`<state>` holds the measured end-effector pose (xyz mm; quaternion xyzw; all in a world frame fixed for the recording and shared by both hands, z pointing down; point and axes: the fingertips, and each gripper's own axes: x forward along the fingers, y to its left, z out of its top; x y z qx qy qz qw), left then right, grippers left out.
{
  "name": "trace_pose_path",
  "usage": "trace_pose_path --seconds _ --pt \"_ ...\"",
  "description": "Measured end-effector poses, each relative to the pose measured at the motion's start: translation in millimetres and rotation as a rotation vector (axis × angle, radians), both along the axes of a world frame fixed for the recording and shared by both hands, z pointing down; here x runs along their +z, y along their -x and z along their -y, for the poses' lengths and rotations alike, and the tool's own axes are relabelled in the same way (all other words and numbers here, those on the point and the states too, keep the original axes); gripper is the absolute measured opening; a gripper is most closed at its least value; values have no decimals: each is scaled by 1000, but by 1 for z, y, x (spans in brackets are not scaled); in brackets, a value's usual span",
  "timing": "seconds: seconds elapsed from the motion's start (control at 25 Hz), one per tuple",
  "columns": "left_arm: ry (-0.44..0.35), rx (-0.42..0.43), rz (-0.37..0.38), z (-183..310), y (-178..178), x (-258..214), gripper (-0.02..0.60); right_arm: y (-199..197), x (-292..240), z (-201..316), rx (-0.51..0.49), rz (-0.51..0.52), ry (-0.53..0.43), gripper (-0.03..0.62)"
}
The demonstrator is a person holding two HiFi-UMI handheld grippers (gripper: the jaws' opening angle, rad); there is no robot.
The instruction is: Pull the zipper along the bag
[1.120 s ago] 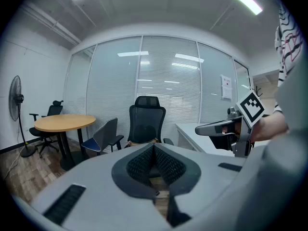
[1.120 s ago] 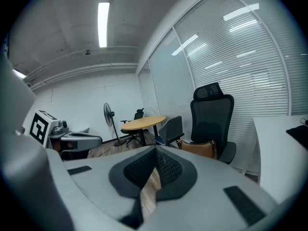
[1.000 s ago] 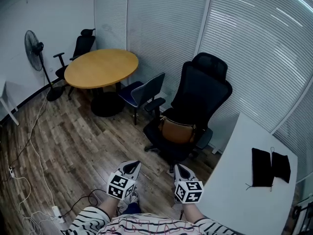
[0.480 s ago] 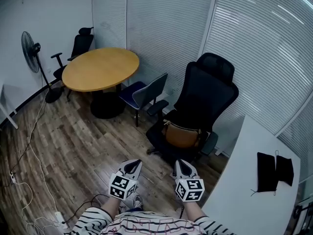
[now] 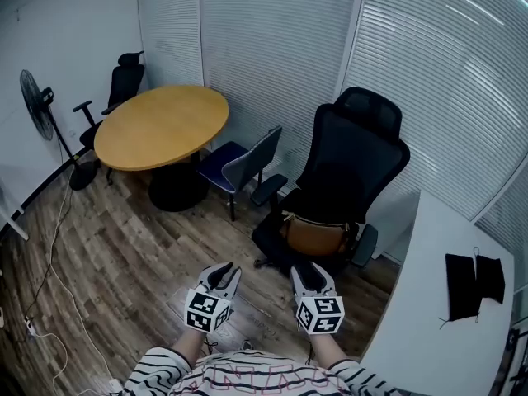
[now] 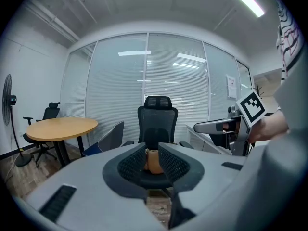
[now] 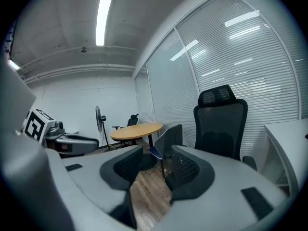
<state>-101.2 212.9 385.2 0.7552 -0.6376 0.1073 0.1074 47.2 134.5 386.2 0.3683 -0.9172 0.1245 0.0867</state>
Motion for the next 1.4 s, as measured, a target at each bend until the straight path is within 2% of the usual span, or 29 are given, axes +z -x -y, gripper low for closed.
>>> trace_pose_path --seconds 0.08,0.16,0.68,1.2,1.4 --pt "15 16 -6 8 11 3 134 10 3 6 14 -12 -5 176" --pt "25 31 -8 15 21 8 147 18 8 11 26 -30 -11 176" --pt "76 30 -67 69 49 36 150 38 33 66 43 -105 33 176" --pt "92 27 -54 188 56 37 150 42 47 172 -26 -173 11 176" --pt "114 20 -82 232 51 46 150 38 59 215 -54 -216 6 176"
